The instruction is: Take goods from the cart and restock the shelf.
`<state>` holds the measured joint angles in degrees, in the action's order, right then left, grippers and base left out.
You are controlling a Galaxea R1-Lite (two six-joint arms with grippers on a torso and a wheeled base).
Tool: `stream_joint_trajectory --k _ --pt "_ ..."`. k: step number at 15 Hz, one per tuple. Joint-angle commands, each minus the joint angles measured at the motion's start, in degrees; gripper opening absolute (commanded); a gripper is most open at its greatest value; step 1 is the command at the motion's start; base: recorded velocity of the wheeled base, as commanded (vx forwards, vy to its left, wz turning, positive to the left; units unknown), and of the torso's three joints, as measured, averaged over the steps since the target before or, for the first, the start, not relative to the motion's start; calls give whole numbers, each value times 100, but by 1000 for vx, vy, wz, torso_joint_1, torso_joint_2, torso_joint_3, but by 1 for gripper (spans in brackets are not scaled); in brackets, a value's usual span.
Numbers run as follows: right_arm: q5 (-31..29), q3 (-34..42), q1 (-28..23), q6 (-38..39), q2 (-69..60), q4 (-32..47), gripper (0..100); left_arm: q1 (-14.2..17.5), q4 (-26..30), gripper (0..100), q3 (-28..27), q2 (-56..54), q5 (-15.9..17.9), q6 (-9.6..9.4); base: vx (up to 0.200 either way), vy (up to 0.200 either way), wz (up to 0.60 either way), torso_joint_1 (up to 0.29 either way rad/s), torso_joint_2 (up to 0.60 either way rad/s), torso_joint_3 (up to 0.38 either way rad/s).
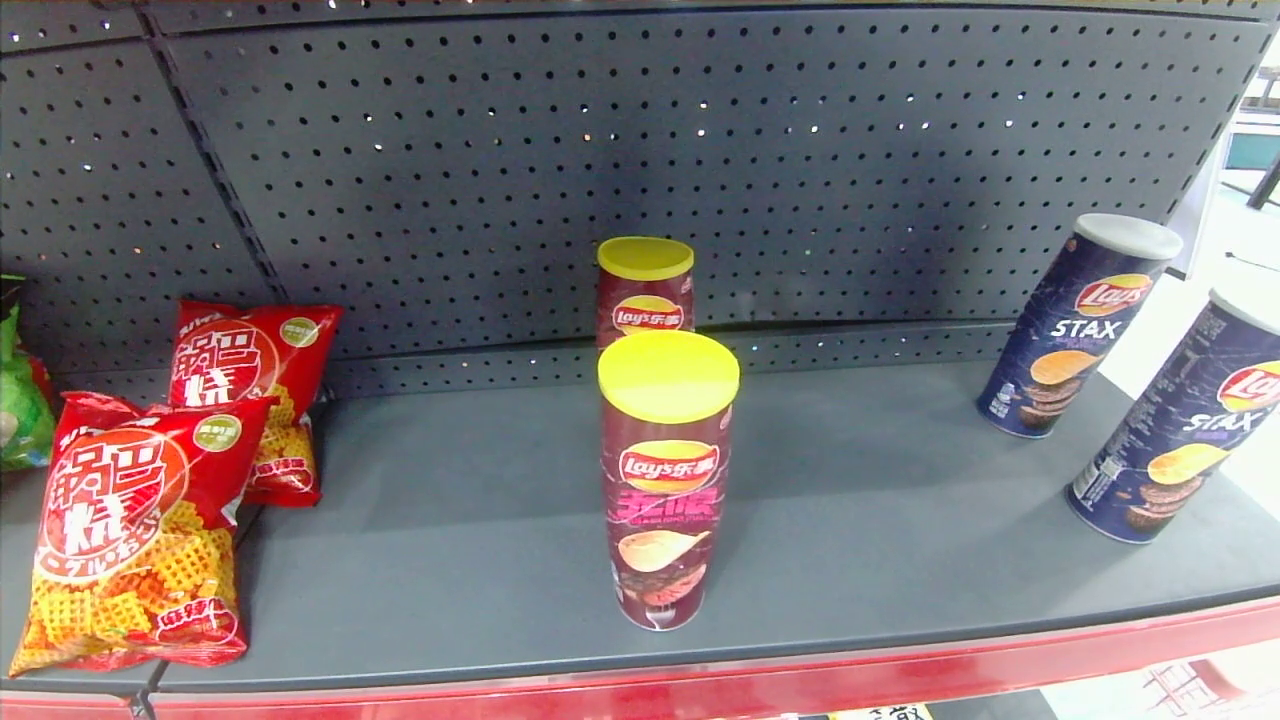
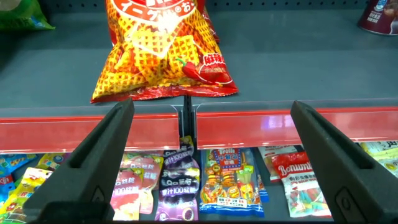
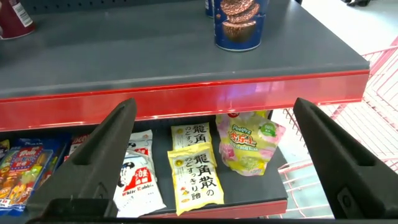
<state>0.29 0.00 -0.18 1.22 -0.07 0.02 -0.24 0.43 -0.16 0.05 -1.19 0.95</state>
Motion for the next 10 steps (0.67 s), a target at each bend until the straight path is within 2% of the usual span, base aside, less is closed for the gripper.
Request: stream_joint_trajectory --k 1,10 --pt "6 0 1 -8 7 -2 100 -2 -8 100 7 4 -4 2 0 0 0 0 0 0" --pt "6 0 1 -8 7 -2 100 -2 1 100 -2 4 -4 2 0 0 0 0 0 0"
